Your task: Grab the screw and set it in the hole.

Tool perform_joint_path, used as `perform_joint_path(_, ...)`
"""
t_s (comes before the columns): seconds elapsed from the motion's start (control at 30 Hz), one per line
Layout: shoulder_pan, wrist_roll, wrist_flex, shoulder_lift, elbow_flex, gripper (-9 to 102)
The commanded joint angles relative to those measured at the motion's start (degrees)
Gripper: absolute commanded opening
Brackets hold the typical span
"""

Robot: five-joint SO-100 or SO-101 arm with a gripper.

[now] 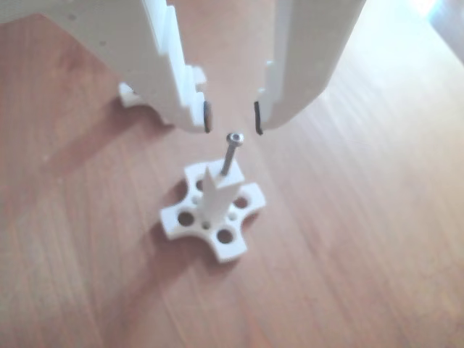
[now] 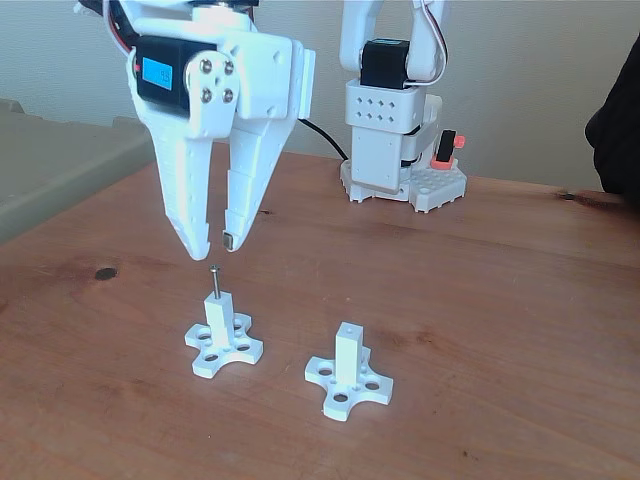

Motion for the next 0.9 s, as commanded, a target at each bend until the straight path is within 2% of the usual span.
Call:
perform_joint_path(0.0,-0.53,0.70,-0.53,0.62,-6.06,7)
perform_joint_path(0.17,-0.44,1.32,3.16,-2.46,-10.02,8)
perform_joint_path(0.87,-0.79,2.02,5.36,-6.33,-12.74,8)
